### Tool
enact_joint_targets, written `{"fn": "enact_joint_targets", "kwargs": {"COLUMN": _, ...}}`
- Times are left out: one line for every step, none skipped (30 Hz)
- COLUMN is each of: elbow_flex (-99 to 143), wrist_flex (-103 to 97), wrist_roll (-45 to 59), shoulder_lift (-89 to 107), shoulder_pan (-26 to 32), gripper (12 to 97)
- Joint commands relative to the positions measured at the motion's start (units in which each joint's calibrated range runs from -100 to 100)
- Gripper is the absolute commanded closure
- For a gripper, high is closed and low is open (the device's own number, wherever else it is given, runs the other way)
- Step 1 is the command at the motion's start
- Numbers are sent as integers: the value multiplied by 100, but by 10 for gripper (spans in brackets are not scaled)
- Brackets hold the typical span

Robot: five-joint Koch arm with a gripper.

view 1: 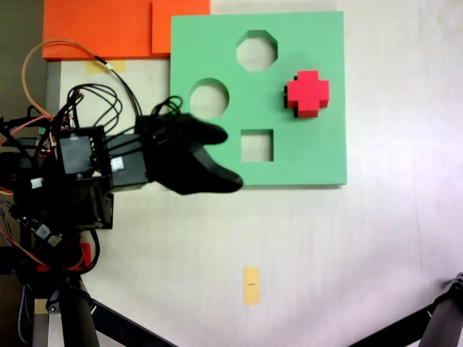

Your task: Put the cross columnar block into the corresponding hole

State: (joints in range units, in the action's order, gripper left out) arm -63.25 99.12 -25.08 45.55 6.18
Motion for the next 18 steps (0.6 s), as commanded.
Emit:
{"fn": "enact_joint_targets", "kwargs": {"elbow_flex": 1530, "wrist_flex": -384, "wrist_roll": 405, "shoulder_lift": 1171, "shoulder_pan": -186, "gripper": 401}}
{"fn": "enact_joint_targets", "kwargs": {"elbow_flex": 2686, "wrist_flex": -1058, "wrist_roll": 444, "shoulder_lift": 1869, "shoulder_pan": -288, "gripper": 401}}
{"fn": "enact_joint_targets", "kwargs": {"elbow_flex": 3982, "wrist_flex": -2078, "wrist_roll": 513, "shoulder_lift": 2665, "shoulder_pan": -337, "gripper": 403}}
{"fn": "enact_joint_targets", "kwargs": {"elbow_flex": 5328, "wrist_flex": -3282, "wrist_roll": 679, "shoulder_lift": 3531, "shoulder_pan": -381, "gripper": 445}}
{"fn": "enact_joint_targets", "kwargs": {"elbow_flex": 6664, "wrist_flex": -4659, "wrist_roll": 972, "shoulder_lift": 4341, "shoulder_pan": -444, "gripper": 536}}
{"fn": "enact_joint_targets", "kwargs": {"elbow_flex": 7901, "wrist_flex": -6123, "wrist_roll": 1275, "shoulder_lift": 5012, "shoulder_pan": -484, "gripper": 607}}
{"fn": "enact_joint_targets", "kwargs": {"elbow_flex": 8997, "wrist_flex": -7365, "wrist_roll": 1504, "shoulder_lift": 5445, "shoulder_pan": -474, "gripper": 619}}
{"fn": "enact_joint_targets", "kwargs": {"elbow_flex": 9885, "wrist_flex": -8222, "wrist_roll": 1675, "shoulder_lift": 5445, "shoulder_pan": -493, "gripper": 617}}
{"fn": "enact_joint_targets", "kwargs": {"elbow_flex": 10722, "wrist_flex": -8838, "wrist_roll": 1744, "shoulder_lift": 5445, "shoulder_pan": -567, "gripper": 615}}
{"fn": "enact_joint_targets", "kwargs": {"elbow_flex": 11430, "wrist_flex": -9262, "wrist_roll": 1792, "shoulder_lift": 5445, "shoulder_pan": -576, "gripper": 615}}
{"fn": "enact_joint_targets", "kwargs": {"elbow_flex": 12198, "wrist_flex": -9714, "wrist_roll": 1871, "shoulder_lift": 5445, "shoulder_pan": -576, "gripper": 613}}
{"fn": "enact_joint_targets", "kwargs": {"elbow_flex": 12935, "wrist_flex": -10234, "wrist_roll": 1944, "shoulder_lift": 5445, "shoulder_pan": -576, "gripper": 613}}
{"fn": "enact_joint_targets", "kwargs": {"elbow_flex": 13603, "wrist_flex": -10726, "wrist_roll": 1983, "shoulder_lift": 5445, "shoulder_pan": -571, "gripper": 612}}
{"fn": "enact_joint_targets", "kwargs": {"elbow_flex": 14252, "wrist_flex": -11178, "wrist_roll": 2046, "shoulder_lift": 5445, "shoulder_pan": -567, "gripper": 613}}
{"fn": "enact_joint_targets", "kwargs": {"elbow_flex": 14730, "wrist_flex": -11380, "wrist_roll": 2071, "shoulder_lift": 5445, "shoulder_pan": -562, "gripper": 613}}
{"fn": "enact_joint_targets", "kwargs": {"elbow_flex": 15149, "wrist_flex": -11390, "wrist_roll": 2071, "shoulder_lift": 5445, "shoulder_pan": -557, "gripper": 613}}
{"fn": "enact_joint_targets", "kwargs": {"elbow_flex": 15538, "wrist_flex": -11390, "wrist_roll": 2081, "shoulder_lift": 5445, "shoulder_pan": -532, "gripper": 613}}
{"fn": "enact_joint_targets", "kwargs": {"elbow_flex": 15917, "wrist_flex": -11380, "wrist_roll": 2100, "shoulder_lift": 5445, "shoulder_pan": -527, "gripper": 613}}
